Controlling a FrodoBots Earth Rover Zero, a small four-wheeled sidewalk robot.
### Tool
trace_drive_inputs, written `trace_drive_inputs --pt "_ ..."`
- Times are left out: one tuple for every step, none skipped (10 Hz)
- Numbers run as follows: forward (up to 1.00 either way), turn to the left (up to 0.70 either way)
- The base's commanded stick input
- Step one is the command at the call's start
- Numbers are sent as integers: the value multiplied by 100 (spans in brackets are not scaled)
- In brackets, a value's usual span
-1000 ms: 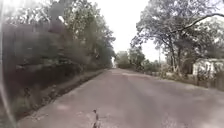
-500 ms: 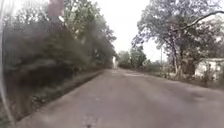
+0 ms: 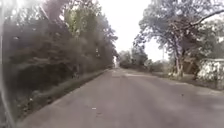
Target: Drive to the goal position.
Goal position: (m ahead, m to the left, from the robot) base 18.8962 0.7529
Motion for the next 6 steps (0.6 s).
trace_drive_inputs --pt "70 2" --pt "70 2" --pt "70 2" --pt "70 2" --pt "70 2" --pt "70 2"
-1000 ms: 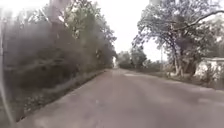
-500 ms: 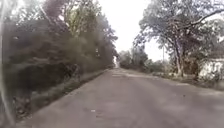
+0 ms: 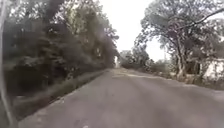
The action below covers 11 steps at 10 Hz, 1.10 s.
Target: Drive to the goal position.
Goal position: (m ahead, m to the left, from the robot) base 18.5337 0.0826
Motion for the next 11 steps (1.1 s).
trace_drive_inputs --pt "70 2" --pt "70 2" --pt "70 2" --pt "70 2" --pt "70 2" --pt "70 2" --pt "70 2" --pt "70 2" --pt "70 2" --pt "70 2" --pt "70 2"
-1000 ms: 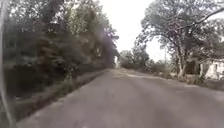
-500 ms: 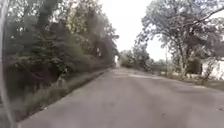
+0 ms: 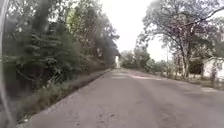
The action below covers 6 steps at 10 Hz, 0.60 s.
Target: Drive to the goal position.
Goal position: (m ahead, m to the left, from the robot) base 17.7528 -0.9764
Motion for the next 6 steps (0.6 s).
trace_drive_inputs --pt "70 2" --pt "70 2" --pt "70 2" --pt "70 2" --pt "70 2" --pt "70 2"
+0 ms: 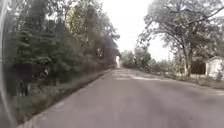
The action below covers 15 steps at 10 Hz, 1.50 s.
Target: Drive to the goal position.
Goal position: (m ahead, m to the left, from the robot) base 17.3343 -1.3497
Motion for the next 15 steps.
trace_drive_inputs --pt "70 2" --pt "70 2" --pt "70 2" --pt "70 2" --pt "70 2" --pt "70 2" --pt "70 2" --pt "70 2" --pt "70 2" --pt "70 2" --pt "70 2" --pt "70 2" --pt "70 1" --pt "70 0" --pt "70 0"
